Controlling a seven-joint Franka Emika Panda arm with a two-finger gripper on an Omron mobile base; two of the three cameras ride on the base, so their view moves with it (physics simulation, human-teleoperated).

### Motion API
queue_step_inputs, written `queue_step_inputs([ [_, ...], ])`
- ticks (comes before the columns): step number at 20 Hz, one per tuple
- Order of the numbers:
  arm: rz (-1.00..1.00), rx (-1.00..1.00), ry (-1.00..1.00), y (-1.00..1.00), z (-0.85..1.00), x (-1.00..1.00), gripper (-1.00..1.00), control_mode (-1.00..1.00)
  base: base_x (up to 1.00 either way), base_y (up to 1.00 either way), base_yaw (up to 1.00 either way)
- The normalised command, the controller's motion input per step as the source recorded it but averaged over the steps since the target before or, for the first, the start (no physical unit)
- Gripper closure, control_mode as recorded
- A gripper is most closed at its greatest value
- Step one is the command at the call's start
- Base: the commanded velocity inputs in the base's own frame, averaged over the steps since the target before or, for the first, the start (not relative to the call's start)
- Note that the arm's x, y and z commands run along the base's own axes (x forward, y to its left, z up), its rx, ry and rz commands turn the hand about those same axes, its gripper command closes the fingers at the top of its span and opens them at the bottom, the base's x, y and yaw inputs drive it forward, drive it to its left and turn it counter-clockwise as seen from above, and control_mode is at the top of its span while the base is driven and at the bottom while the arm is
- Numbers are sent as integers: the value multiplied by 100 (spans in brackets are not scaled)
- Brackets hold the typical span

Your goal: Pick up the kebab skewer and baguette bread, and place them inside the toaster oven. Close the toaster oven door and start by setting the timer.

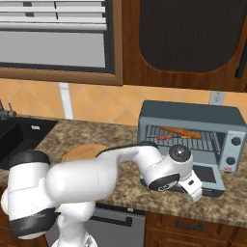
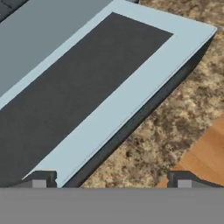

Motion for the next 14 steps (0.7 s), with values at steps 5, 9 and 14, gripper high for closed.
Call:
queue_step_inputs([
  [5, 28, 0, 8, 0, 0, -59, -100, -100, 0, 0, 0],
  [9, 38, 0, 3, 8, -10, -4, -100, -100, 0, 0, 0],
  [14, 44, 0, 20, 21, -34, 27, -100, -100, 0, 0, 0],
])
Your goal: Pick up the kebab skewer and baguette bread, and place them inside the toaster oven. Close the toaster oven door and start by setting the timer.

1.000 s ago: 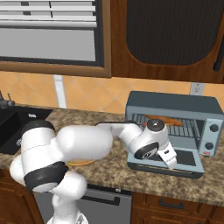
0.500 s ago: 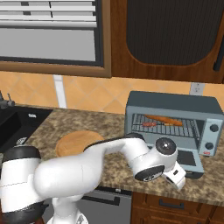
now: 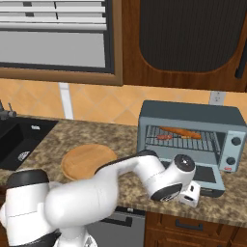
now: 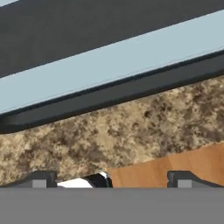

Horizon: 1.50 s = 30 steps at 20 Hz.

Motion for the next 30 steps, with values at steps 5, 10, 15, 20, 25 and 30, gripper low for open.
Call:
queue_step_inputs([
  [5, 38, 0, 24, 0, -32, 5, -100, -100, 0, 0, 0],
  [10, 27, 0, 4, 0, -19, 29, -100, -100, 0, 0, 0],
  [15, 9, 0, 0, 0, -32, 20, -100, -100, 0, 0, 0],
  [20, 0, 0, 0, 0, -40, 26, -100, -100, 0, 0, 0],
  [25, 0, 0, 0, 1, -32, 28, -100, -100, 0, 0, 0],
  [30, 0, 0, 0, 4, -8, 60, -100, -100, 0, 0, 0],
])
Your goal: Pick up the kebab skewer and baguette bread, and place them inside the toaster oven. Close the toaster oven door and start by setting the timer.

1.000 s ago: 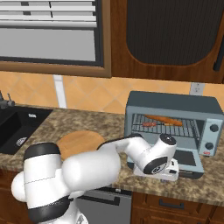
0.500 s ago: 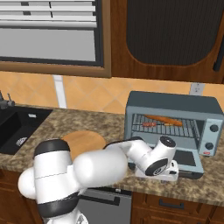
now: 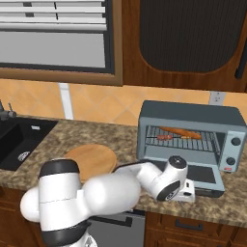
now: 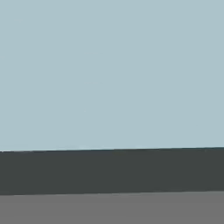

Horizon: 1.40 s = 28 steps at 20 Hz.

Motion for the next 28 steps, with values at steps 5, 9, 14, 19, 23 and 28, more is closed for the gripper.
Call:
queue_step_inputs([
  [5, 0, 0, -5, 14, 6, 83, -100, -100, 0, 0, 0],
  [9, -2, 0, -20, 30, 27, 98, -100, -100, 0, 0, 0],
  [14, -6, 0, -26, 25, 49, 100, -100, -100, 0, 0, 0],
  [19, -5, 0, -34, 37, 39, 100, -100, -100, 0, 0, 0],
  [23, -6, -1, -44, 81, 7, 100, -100, -100, 0, 0, 0],
  [28, -8, -3, -51, 98, 5, 100, -100, -100, 0, 0, 0],
])
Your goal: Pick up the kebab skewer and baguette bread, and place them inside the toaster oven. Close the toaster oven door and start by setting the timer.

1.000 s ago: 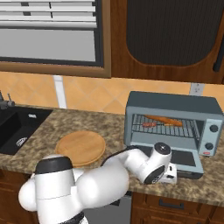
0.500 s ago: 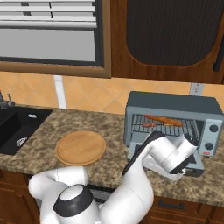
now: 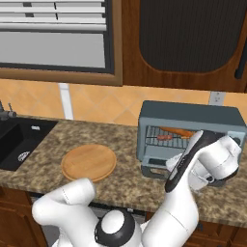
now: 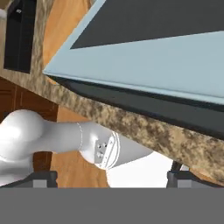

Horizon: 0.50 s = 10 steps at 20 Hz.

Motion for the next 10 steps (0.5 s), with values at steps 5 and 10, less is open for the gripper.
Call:
queue_step_inputs([
  [5, -14, -6, -50, 100, 7, 100, -100, -100, 0, 0, 0],
  [10, -17, -7, -43, 100, 0, 100, -100, -100, 0, 0, 0],
])
